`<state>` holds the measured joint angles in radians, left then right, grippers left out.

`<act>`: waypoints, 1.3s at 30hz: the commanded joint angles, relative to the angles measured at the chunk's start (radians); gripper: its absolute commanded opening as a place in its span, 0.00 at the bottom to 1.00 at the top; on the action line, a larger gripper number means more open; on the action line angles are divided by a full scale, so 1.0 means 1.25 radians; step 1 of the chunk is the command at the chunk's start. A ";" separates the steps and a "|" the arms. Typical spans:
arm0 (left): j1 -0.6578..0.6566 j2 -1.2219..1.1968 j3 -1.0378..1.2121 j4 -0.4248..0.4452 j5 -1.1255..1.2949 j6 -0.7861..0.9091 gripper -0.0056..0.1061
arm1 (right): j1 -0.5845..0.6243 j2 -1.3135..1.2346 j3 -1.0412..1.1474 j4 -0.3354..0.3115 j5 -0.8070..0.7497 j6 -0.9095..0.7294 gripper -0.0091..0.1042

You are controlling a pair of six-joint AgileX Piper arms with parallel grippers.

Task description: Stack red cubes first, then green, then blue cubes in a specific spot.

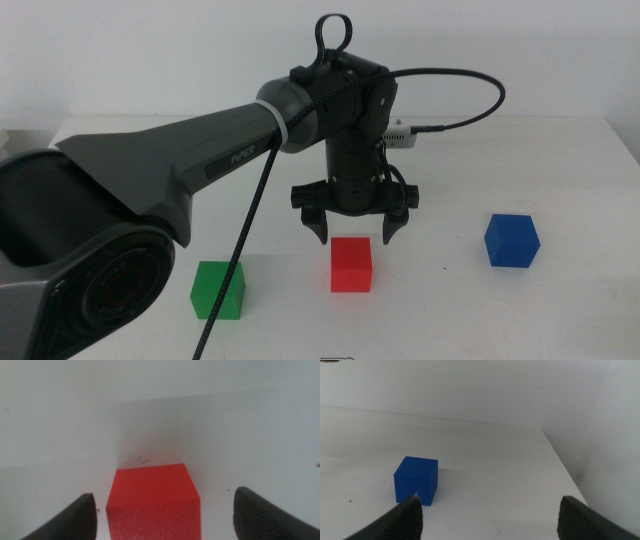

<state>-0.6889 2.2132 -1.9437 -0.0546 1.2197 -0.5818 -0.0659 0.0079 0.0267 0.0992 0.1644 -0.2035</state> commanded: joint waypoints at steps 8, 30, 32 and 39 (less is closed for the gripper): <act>0.002 -0.173 -0.016 0.051 0.076 0.044 0.89 | -0.006 0.012 -0.008 -0.007 -0.063 -0.009 0.74; 0.145 -0.647 0.386 0.155 0.076 0.089 0.89 | -0.006 0.012 -0.008 -0.007 -0.063 -0.009 0.74; 0.158 -0.668 0.419 0.146 0.076 0.089 0.89 | -0.006 0.012 -0.008 -0.007 -0.063 -0.009 0.74; 0.161 -0.679 0.443 0.136 0.076 0.104 0.89 | -0.006 0.012 -0.008 -0.007 -0.063 -0.009 0.74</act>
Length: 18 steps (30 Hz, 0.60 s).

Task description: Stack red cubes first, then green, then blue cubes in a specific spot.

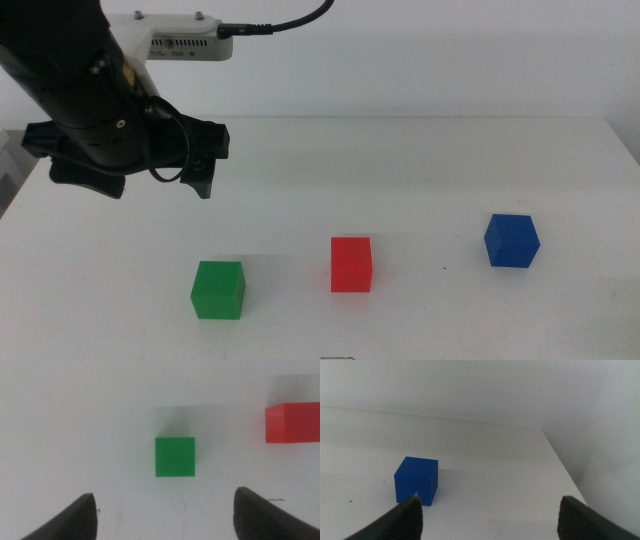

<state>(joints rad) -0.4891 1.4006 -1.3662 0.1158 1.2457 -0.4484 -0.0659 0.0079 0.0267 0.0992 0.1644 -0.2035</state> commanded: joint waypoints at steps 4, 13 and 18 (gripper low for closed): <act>0.001 -0.029 -0.021 -0.011 0.054 -0.002 0.89 | -0.006 0.012 -0.008 -0.007 -0.063 -0.009 0.74; 0.001 -0.029 -0.021 0.034 0.054 -0.002 0.89 | -0.006 0.012 -0.008 -0.007 -0.063 -0.009 0.74; 0.001 0.007 -0.019 0.034 0.047 0.006 0.89 | -0.006 0.012 -0.008 -0.007 -0.063 -0.009 0.74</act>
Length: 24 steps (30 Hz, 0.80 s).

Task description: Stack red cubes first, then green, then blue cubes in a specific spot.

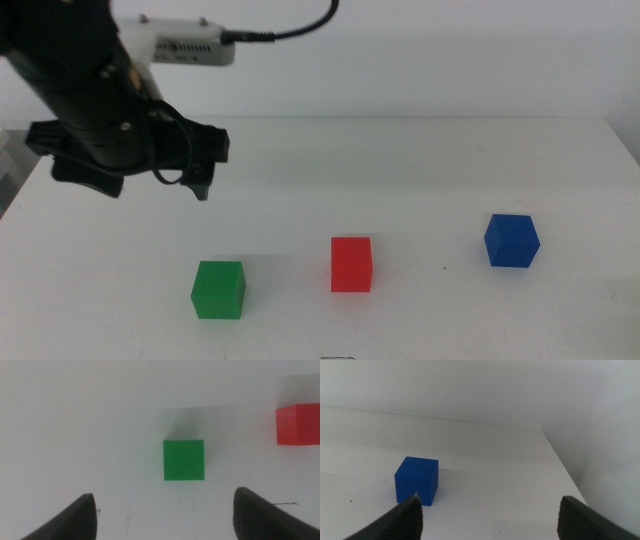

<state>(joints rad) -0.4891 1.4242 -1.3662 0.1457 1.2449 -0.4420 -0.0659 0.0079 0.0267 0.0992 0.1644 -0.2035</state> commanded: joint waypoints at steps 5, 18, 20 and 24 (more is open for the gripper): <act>0.001 0.052 -0.019 -0.003 0.047 0.032 0.89 | -0.006 0.012 -0.008 -0.007 -0.063 -0.009 0.74; 0.002 0.163 0.032 -0.043 -0.014 0.062 0.89 | -0.006 0.012 -0.008 -0.007 -0.063 -0.009 0.74; 0.002 0.163 0.056 -0.050 -0.051 0.060 0.89 | -0.006 0.012 -0.008 -0.007 -0.063 -0.009 0.74; 0.002 0.169 0.087 -0.069 -0.104 0.056 0.89 | -0.006 0.012 -0.008 -0.007 -0.063 -0.009 0.74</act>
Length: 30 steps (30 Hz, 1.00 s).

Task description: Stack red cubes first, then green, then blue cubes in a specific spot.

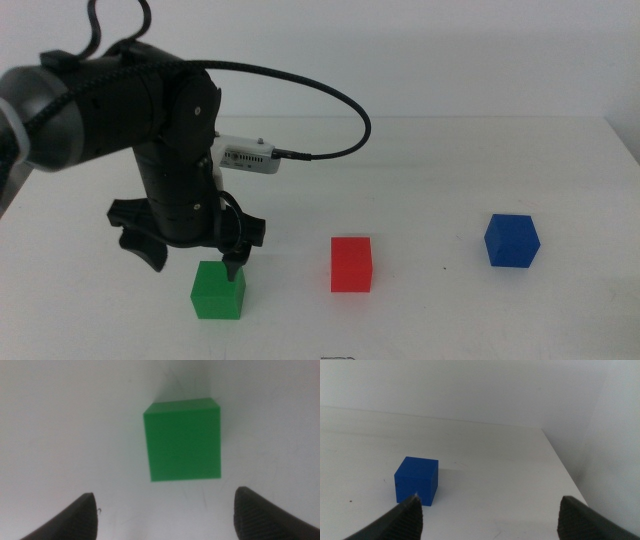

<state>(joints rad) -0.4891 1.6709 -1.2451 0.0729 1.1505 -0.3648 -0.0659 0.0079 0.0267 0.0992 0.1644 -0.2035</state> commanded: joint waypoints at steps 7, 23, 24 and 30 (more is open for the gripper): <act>0.002 -0.028 -0.005 -0.020 -0.096 -0.028 0.89 | -0.006 0.012 -0.008 -0.007 -0.063 -0.009 0.74; 0.002 0.025 -0.005 -0.025 -0.103 -0.084 0.89 | -0.006 0.012 -0.008 -0.007 -0.063 -0.009 0.74; 0.002 0.028 -0.005 -0.025 -0.107 -0.087 0.89 | -0.006 0.012 -0.008 -0.007 -0.063 -0.009 0.74; 0.002 0.031 -0.005 -0.018 -0.118 -0.104 0.89 | -0.006 0.012 -0.008 -0.007 -0.063 -0.009 0.74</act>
<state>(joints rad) -0.4891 1.7494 -1.2297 0.0487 1.0115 -0.4778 -0.0659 0.0079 0.0267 0.0992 0.1644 -0.2035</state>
